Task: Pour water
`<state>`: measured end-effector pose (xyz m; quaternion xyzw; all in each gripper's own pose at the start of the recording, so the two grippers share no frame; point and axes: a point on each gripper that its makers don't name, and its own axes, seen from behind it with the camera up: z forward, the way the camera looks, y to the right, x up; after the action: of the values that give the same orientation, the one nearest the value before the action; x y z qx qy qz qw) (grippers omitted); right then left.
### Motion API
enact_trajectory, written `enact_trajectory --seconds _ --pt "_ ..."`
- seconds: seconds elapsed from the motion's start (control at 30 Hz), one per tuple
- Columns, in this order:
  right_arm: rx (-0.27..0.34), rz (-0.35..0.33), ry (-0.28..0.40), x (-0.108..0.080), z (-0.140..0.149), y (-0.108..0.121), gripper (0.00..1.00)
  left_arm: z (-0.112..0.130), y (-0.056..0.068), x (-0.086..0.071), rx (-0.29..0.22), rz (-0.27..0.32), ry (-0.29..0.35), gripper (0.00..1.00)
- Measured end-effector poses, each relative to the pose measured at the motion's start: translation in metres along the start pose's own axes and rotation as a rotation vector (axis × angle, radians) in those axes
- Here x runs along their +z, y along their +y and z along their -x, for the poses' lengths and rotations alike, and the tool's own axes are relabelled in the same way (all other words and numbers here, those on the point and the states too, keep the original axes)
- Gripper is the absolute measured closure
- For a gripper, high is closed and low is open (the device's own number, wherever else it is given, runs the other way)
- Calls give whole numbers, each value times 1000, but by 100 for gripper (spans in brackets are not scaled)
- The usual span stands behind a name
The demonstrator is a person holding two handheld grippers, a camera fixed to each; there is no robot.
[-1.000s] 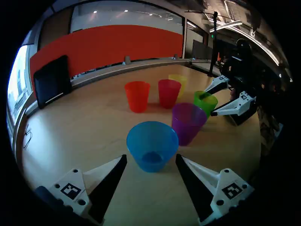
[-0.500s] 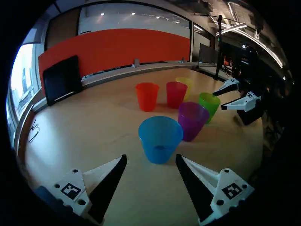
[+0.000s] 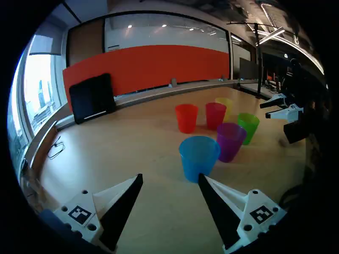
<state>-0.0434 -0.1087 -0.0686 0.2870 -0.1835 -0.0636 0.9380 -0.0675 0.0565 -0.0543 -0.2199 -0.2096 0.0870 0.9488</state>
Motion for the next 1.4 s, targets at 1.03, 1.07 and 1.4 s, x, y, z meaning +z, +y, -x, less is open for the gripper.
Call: enact_trajectory --seconds 1.03,1.07,1.4 --pt "79 424 355 -17 -90 103 1 -87 -61 -29 -119 -294 374 3" --pt "77 435 364 -17 -92 105 1 -90 -62 -30 -124 -298 385 3" --pt "71 506 446 -28 -113 106 1 -115 -63 -37 -123 -310 463 4"
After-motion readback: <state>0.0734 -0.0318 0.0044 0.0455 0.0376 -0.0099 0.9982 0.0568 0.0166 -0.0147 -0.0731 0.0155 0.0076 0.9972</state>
